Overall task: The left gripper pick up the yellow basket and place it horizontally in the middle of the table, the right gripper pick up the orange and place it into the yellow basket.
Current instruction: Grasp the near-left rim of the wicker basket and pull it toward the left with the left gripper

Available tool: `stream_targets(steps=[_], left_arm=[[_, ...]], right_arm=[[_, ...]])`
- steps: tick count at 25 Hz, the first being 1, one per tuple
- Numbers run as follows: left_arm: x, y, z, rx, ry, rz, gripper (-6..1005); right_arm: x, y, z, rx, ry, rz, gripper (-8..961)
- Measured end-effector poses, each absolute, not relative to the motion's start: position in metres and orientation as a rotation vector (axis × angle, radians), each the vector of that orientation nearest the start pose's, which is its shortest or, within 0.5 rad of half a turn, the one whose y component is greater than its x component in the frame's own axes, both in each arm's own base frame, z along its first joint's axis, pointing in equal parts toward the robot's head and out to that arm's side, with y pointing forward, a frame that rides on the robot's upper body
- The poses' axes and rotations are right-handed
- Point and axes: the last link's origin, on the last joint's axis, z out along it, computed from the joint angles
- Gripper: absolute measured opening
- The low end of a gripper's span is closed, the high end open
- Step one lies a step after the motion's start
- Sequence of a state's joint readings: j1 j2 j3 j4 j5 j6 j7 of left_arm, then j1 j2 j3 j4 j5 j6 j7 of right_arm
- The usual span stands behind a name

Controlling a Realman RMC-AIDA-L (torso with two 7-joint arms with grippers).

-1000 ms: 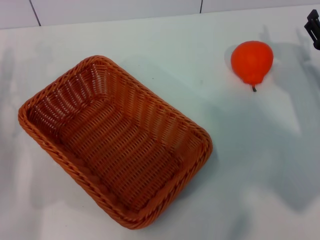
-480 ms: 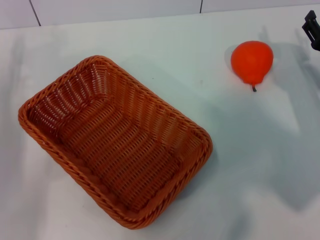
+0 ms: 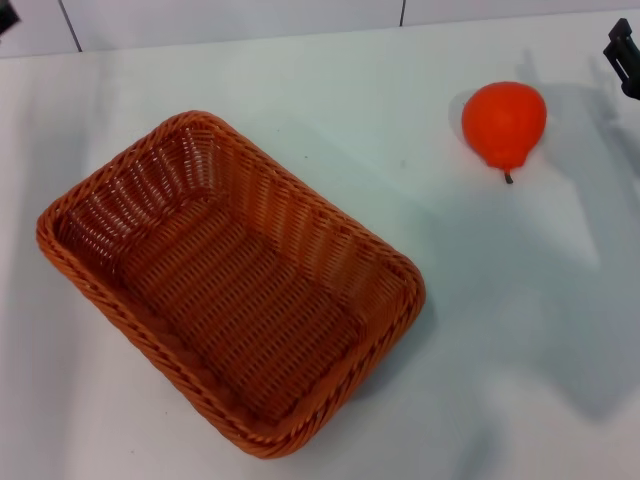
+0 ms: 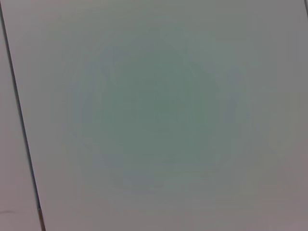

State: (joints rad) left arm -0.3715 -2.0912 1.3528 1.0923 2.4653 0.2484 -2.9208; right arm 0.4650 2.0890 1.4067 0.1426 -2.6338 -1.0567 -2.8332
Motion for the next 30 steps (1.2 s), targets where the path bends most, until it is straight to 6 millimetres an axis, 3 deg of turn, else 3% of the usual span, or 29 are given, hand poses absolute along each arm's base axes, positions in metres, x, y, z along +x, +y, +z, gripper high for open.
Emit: stream_targets(steps=[7, 14, 21, 30], left_arm=[[-0.244, 0.428, 0.083, -1.768, -1.114, -0.382, 886], [-0.225, 0.418, 0.097, -2.027, -1.054, -0.233, 882], [-0.215, 0.403, 0.085, -2.234, -0.948, -0.036, 876], [-0.205, 0.394, 0.068, -2.379, -0.911, 0.100, 876]], right_arm=[[0.345, 0.353, 0.016, -0.851, -1.573, -1.682, 927], [0.344, 0.357, 0.014, -0.863, -1.583, -1.677, 928], [0.344, 0.357, 0.013, -0.867, -1.585, -1.676, 928], [0.343, 0.358, 0.012, -0.865, -1.587, -1.673, 927]])
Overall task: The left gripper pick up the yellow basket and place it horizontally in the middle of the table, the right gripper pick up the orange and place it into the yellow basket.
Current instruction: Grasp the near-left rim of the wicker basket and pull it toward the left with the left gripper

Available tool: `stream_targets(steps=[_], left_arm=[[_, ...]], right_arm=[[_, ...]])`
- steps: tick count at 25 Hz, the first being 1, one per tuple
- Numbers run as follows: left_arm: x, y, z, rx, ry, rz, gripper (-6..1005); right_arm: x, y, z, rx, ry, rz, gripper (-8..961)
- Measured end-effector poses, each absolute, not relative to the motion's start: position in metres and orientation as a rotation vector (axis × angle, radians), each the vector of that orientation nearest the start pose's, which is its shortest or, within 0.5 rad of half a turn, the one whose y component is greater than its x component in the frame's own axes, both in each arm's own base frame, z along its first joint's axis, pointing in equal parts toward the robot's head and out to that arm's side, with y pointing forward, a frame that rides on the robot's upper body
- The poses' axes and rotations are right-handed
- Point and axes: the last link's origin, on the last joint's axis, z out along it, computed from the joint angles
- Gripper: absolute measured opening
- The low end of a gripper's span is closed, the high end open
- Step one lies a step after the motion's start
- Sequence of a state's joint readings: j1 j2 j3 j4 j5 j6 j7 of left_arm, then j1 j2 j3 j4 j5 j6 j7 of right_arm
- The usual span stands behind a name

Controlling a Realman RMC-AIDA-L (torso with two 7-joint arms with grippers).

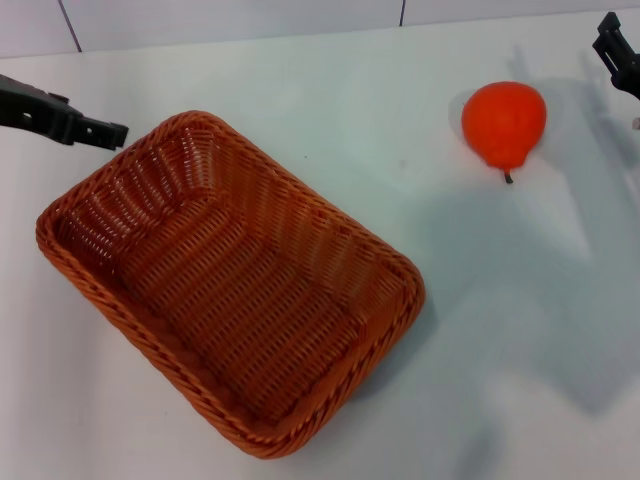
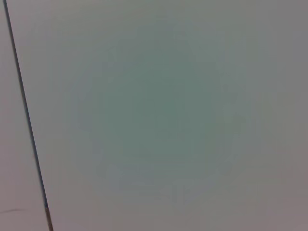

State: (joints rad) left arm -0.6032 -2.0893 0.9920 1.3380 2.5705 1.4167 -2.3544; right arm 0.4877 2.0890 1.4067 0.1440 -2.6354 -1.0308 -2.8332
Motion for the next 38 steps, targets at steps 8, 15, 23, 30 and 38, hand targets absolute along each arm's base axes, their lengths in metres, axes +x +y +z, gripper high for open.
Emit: stream_targets(steps=[8, 15, 23, 30, 38], left_arm=[[-0.207, 0.389, 0.054, -2.399, -0.921, 0.154, 874], [-0.210, 0.384, 0.041, -2.443, -0.928, 0.201, 874], [-0.217, 0.382, 0.029, -2.450, -0.923, 0.284, 875], [-0.218, 0.380, 0.019, -2.458, -0.885, 0.326, 871], [-0.219, 0.379, 0.016, -2.462, -0.884, 0.355, 728]], right_arm=[[0.344, 0.357, 0.012, -0.869, -1.590, -1.675, 928], [0.344, 0.357, 0.012, -0.869, -1.590, -1.675, 928], [0.345, 0.356, 0.012, -0.872, -1.592, -1.677, 927], [0.347, 0.354, 0.012, -0.877, -1.591, -1.681, 928], [0.348, 0.354, 0.012, -0.879, -1.591, -1.684, 928]])
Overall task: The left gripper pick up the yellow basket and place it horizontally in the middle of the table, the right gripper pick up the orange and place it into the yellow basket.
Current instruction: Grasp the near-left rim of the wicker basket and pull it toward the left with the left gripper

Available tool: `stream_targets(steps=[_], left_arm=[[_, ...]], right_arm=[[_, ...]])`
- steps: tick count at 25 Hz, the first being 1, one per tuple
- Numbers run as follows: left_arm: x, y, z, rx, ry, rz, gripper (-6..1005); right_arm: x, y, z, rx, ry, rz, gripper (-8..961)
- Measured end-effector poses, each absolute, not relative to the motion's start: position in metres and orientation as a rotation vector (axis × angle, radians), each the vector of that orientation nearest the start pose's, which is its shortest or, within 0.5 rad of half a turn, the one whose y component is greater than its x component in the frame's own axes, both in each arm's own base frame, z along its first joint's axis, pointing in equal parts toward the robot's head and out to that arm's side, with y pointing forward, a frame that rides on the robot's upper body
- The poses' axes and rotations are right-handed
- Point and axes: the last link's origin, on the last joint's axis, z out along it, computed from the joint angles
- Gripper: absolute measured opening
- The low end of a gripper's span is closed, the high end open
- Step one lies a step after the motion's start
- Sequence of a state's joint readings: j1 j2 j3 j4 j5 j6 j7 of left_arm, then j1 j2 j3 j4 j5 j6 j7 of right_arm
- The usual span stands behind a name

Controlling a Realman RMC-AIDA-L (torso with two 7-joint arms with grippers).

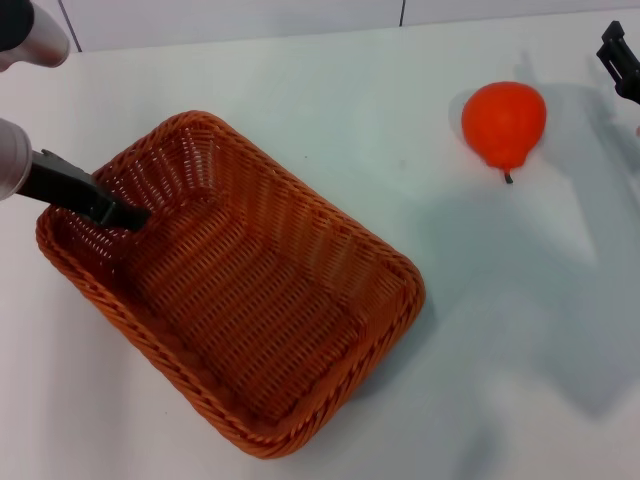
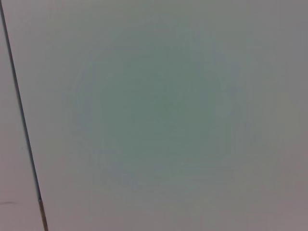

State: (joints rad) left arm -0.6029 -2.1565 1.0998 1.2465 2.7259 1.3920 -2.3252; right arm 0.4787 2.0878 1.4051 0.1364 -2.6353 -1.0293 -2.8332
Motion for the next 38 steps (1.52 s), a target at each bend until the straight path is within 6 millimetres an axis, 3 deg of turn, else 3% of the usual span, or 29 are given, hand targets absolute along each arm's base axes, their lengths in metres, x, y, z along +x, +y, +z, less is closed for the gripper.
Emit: stream_targets(steps=[13, 18, 27, 38], left_arm=[[-0.222, 0.381, 0.022, -2.436, -0.889, 0.370, 424], [-0.223, 0.382, 0.025, -2.421, -0.938, 0.364, 192], [-0.221, 0.386, 0.033, -2.382, -1.186, 0.322, 173], [-0.210, 0.379, 0.027, -2.339, -1.397, 0.285, 159]], right_arm=[[0.348, 0.354, 0.012, -0.878, -1.591, -1.683, 928], [0.347, 0.353, 0.012, -0.880, -1.589, -1.681, 927], [0.345, 0.354, 0.010, -0.875, -1.596, -1.671, 928], [0.344, 0.356, 0.010, -0.869, -1.601, -1.669, 928]])
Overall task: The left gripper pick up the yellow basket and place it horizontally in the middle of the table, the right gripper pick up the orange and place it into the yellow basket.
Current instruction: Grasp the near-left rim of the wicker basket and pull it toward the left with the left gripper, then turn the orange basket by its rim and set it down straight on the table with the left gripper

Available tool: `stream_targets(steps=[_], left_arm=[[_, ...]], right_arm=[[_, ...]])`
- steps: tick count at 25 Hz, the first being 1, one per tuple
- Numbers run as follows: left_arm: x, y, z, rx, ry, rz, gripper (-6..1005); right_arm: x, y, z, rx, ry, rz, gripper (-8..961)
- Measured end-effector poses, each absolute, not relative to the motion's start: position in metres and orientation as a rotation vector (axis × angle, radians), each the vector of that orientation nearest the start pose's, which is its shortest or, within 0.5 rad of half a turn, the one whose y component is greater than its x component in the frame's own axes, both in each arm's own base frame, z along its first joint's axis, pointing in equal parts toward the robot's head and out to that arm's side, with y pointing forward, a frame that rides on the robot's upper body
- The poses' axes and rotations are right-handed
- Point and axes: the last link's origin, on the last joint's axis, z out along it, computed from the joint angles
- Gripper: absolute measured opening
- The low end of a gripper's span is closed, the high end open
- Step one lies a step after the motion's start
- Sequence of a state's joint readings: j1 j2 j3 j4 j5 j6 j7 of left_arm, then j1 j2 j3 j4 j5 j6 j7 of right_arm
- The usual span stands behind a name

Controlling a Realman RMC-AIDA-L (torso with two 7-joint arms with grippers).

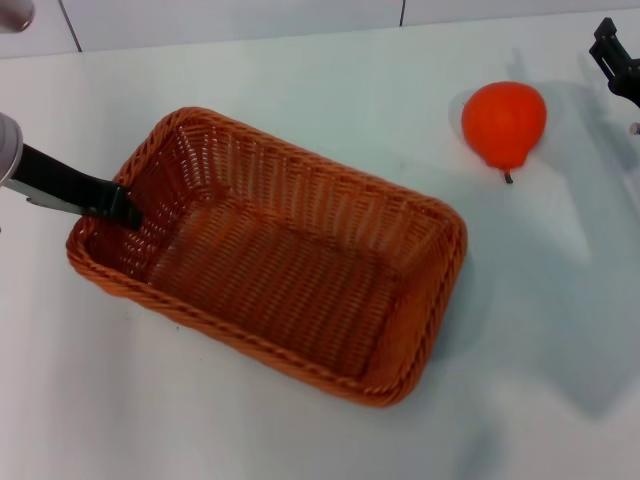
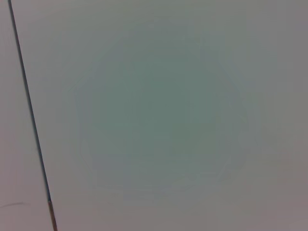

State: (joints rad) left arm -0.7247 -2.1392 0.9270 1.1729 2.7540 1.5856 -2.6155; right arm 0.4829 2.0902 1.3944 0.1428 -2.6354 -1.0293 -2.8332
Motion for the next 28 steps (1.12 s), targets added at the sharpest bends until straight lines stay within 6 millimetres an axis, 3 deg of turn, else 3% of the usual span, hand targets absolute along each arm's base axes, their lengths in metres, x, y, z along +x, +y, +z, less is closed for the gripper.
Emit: stream_targets(steps=[16, 28], left_arm=[[-0.217, 0.374, 0.029, -2.238, -1.638, -0.022, 151], [-0.230, 0.369, 0.019, -2.133, -1.684, -0.080, 152]], right_arm=[[0.342, 0.357, 0.010, -0.865, -1.603, -1.664, 928], [0.342, 0.358, 0.011, -0.861, -1.603, -1.665, 927]])
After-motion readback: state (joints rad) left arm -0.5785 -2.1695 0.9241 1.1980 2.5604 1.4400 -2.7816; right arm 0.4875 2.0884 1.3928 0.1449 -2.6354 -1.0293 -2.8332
